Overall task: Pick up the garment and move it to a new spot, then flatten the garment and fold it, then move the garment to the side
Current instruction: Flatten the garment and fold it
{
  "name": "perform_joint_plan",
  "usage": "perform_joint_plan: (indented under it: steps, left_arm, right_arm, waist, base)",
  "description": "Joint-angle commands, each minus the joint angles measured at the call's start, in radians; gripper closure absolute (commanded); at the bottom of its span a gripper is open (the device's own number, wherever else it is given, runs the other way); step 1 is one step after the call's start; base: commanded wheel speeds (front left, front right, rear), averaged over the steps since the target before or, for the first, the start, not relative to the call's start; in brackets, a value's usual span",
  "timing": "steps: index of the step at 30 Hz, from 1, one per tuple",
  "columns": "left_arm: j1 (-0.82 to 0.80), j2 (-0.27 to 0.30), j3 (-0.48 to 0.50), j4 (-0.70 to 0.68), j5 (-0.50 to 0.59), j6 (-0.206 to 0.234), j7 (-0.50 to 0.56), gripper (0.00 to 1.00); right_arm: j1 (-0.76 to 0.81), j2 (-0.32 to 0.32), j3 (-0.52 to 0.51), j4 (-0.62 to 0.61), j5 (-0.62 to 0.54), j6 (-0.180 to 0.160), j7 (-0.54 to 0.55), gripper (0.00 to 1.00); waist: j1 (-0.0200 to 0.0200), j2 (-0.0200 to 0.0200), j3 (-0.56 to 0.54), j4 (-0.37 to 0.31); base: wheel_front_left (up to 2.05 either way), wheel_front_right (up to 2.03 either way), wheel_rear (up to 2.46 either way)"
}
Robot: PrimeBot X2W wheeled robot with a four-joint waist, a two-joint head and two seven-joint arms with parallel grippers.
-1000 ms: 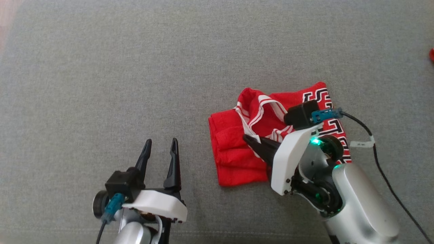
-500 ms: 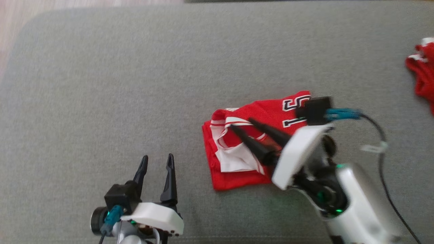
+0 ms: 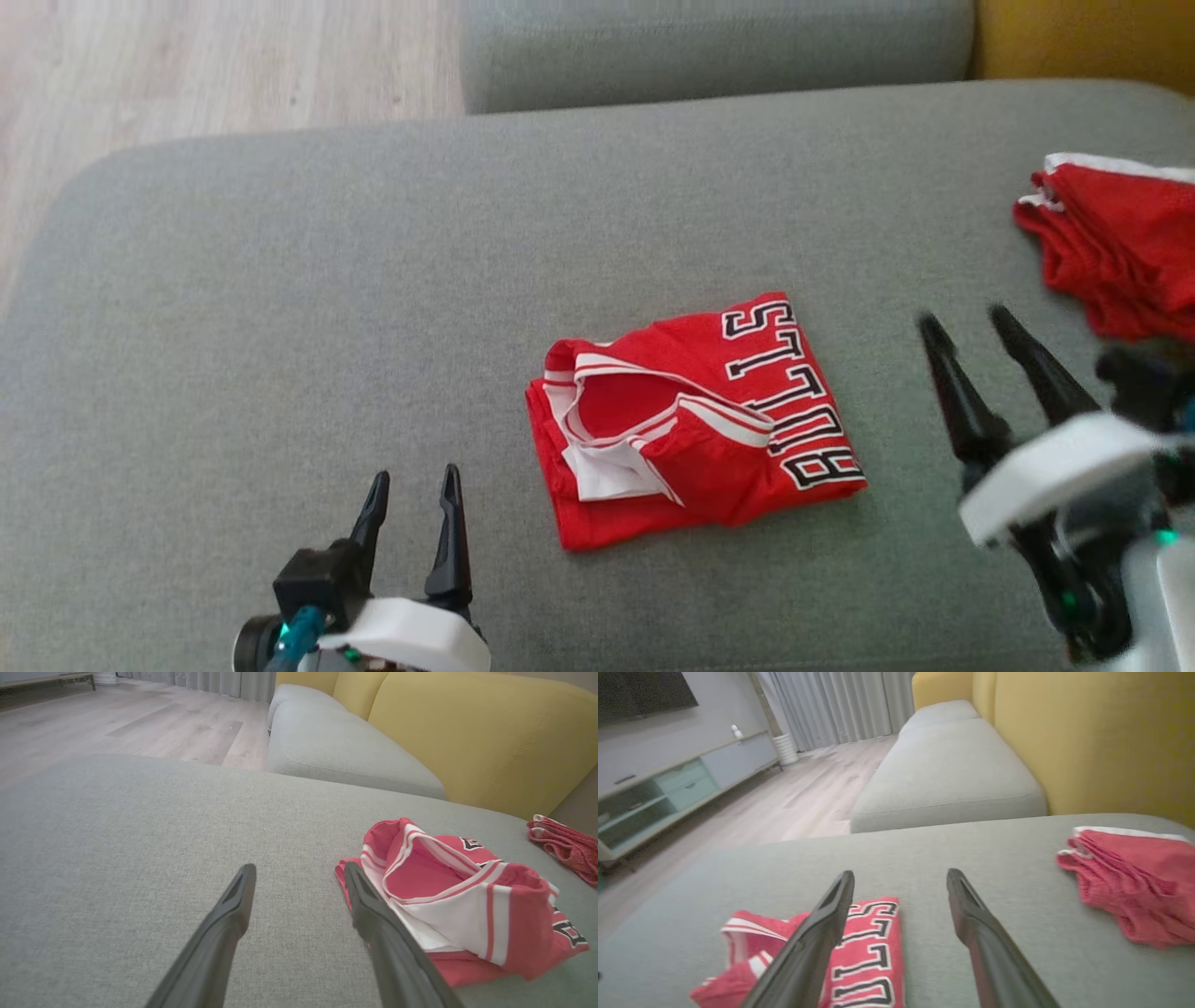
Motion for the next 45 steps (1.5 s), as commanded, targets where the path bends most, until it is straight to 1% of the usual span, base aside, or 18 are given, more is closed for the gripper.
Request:
perform_joint_plan:
  steps: [1,4,7,12,13,14,19,23,24,25,30,33,39,45]
  left_arm:
    - [-0.022,-0.004,0.039,-0.034,0.010,-0.004,-0.012,0.00]
    - [-0.003,-0.004,0.044,-0.034,0.015,-0.008,-0.012,0.00]
    - [0.017,-0.005,0.057,-0.040,0.025,-0.014,-0.012,0.00]
    - [0.038,-0.005,0.077,-0.053,0.044,-0.022,-0.012,0.00]
    - [0.040,-0.005,0.078,-0.056,0.047,-0.024,-0.012,0.00]
    - [0.040,-0.005,0.079,-0.058,0.050,-0.026,-0.012,0.00]
    - [0.018,-0.006,0.076,-0.075,0.066,-0.032,-0.012,0.00]
    - [-0.002,-0.006,0.071,-0.076,0.072,-0.031,-0.012,0.00]
    - [-0.008,-0.006,0.067,-0.076,0.073,-0.031,-0.012,0.00]
    - [-0.008,-0.006,0.067,-0.076,0.073,-0.031,-0.012,0.00]
    - [-0.031,-0.007,0.054,-0.070,0.067,-0.030,-0.012,0.00]
    - [-0.040,-0.007,0.047,-0.065,0.063,-0.026,-0.012,0.00]
    - [-0.047,-0.007,0.041,-0.062,0.057,-0.019,-0.012,0.00]
    - [-0.051,-0.007,0.033,-0.061,0.052,-0.015,-0.012,0.00]
  right_arm:
    - [0.000,-0.021,0.011,-0.018,-0.031,0.007,-0.039,0.00]
    - [0.056,-0.030,-0.010,0.031,-0.094,0.007,-0.131,0.00]
    - [0.106,-0.012,-0.032,0.068,-0.140,0.007,-0.204,0.00]
    - [0.131,0.007,-0.038,0.131,-0.189,0.007,-0.285,0.00]
    - [0.126,0.011,-0.034,0.146,-0.191,0.007,-0.294,0.37]
    - [0.118,0.013,-0.024,0.161,-0.192,0.007,-0.298,1.00]
    - [0.031,0.017,0.072,0.248,-0.194,0.007,-0.315,1.00]
    - [-0.067,0.037,0.175,0.378,-0.181,0.007,-0.340,1.00]
    - [-0.090,0.042,0.192,0.417,-0.179,0.007,-0.347,1.00]
    - [-0.090,0.042,0.192,0.417,-0.179,0.007,-0.347,1.00]
    - [-0.178,0.067,0.251,0.596,-0.166,0.007,-0.364,1.00]
    - [-0.210,0.078,0.300,0.665,-0.158,0.007,-0.380,1.00]
    - [-0.258,0.093,0.415,0.718,-0.124,0.007,-0.416,1.00]
    - [-0.300,0.099,0.519,0.747,-0.091,0.007,-0.401,1.00]
  waist:
    - [0.0000,-0.0001,-0.015,0.002]
    - [0.0000,-0.0001,-0.042,0.007]
    - [0.0000,-0.0001,-0.057,0.012]
    - [0.0000,-0.0001,-0.061,0.019]
    - [0.0000,-0.0001,-0.058,0.022]
    - [0.0000,-0.0001,-0.055,0.024]
    - [0.0000,-0.0001,-0.003,0.036]
    - [0.0000,-0.0001,0.037,0.040]
    - [0.0000,-0.0001,0.044,0.043]
    - [0.0000,-0.0001,0.044,0.043]
    - [0.0000,-0.0001,0.063,0.057]
    - [0.0000,-0.0001,0.068,0.068]
    - [0.0000,-0.0001,0.069,0.092]
    - [0.0000,-0.0001,0.076,0.117]
  base:
    - [0.00,0.00,0.00]
    - [0.00,0.00,0.00]
    - [0.00,0.00,0.00]
    - [0.00,0.00,0.00]
    - [0.00,0.00,0.00]
    - [0.00,0.00,0.00]
    - [0.00,0.00,0.00]
    - [0.00,0.00,0.00]
    - [0.00,0.00,0.00]
    - [0.00,0.00,0.00]
    - [0.00,0.00,0.00]
    - [0.00,0.00,0.00]
    - [0.00,0.00,0.00]
    - [0.00,0.00,0.00]
